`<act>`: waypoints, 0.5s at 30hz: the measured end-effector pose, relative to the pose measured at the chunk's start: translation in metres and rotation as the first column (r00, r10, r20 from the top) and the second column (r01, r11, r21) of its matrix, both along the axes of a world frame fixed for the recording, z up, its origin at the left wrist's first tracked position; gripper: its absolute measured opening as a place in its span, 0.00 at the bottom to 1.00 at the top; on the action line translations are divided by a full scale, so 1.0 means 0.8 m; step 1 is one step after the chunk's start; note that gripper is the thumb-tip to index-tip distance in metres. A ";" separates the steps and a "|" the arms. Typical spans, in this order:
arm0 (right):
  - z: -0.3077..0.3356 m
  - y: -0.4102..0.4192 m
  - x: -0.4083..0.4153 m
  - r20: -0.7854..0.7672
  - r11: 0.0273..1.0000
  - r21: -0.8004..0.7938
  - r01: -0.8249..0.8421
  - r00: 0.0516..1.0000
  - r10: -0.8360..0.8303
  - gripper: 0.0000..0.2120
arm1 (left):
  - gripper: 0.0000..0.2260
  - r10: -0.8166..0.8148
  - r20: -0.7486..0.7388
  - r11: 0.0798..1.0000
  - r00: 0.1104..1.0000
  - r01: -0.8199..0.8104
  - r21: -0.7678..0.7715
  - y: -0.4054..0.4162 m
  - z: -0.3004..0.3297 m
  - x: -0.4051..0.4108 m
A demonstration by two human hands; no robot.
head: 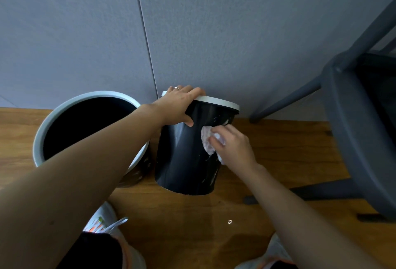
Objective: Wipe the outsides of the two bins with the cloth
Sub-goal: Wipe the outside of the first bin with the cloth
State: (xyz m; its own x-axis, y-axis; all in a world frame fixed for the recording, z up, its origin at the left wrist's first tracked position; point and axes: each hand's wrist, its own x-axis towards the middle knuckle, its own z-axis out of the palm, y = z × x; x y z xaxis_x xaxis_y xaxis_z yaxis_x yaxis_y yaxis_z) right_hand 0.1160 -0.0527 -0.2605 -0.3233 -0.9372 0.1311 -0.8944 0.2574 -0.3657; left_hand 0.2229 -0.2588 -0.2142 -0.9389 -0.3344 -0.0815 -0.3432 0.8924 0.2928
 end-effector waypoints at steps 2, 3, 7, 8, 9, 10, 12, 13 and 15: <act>0.007 -0.005 -0.007 0.040 0.996 -0.060 0.063 0.997 -0.061 0.12 | 0.37 -0.002 -0.005 1.000 1.000 0.002 0.006 0.000 0.000 0.001; 0.013 -0.010 -0.011 0.074 0.986 -0.098 0.132 0.989 -0.126 0.11 | 0.36 -0.003 -0.006 1.000 1.000 0.003 0.007 0.000 0.000 0.001; 0.025 -0.035 -0.027 0.134 0.927 -0.173 0.331 0.941 -0.311 0.09 | 0.36 -0.007 -0.017 1.000 1.000 0.007 0.013 0.001 -0.001 -0.001; 0.025 -0.036 -0.025 0.133 0.930 -0.164 0.330 0.941 -0.310 0.09 | 0.36 0.003 -0.018 1.000 1.000 -0.003 0.020 0.001 -0.001 -0.001; 0.022 -0.033 -0.022 0.124 0.944 -0.144 0.298 0.952 -0.281 0.09 | 0.36 0.014 -0.018 1.000 1.000 -0.013 0.026 0.000 0.000 -0.001; 0.018 -0.027 -0.016 0.107 0.964 -0.118 0.237 0.968 -0.225 0.09 | 0.36 0.021 -0.016 0.999 1.000 -0.020 0.029 0.000 0.000 -0.001; 0.007 -0.009 -0.004 0.075 0.995 -0.058 0.087 0.994 -0.082 0.10 | 0.36 0.025 -0.009 0.999 1.000 -0.025 0.039 -0.001 0.000 -0.002; 0.003 -0.001 0.001 0.069 0.999 -0.039 0.029 0.997 -0.026 0.10 | 0.36 0.026 -0.007 0.999 1.000 -0.026 0.047 -0.001 0.001 -0.002; 0.000 0.008 0.002 0.067 0.999 -0.039 -0.007 0.998 0.010 0.11 | 0.36 0.029 -0.008 0.998 1.000 -0.028 0.058 -0.001 0.001 -0.001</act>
State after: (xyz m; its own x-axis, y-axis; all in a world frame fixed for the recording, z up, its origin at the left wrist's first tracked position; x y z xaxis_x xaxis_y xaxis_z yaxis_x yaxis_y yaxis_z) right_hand 0.1176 -0.0462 -0.2602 -0.3245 -0.9346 0.1459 -0.8698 0.2343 -0.4342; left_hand 0.2220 -0.2596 -0.2131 -0.9299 -0.3559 -0.0929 -0.3652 0.8638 0.3470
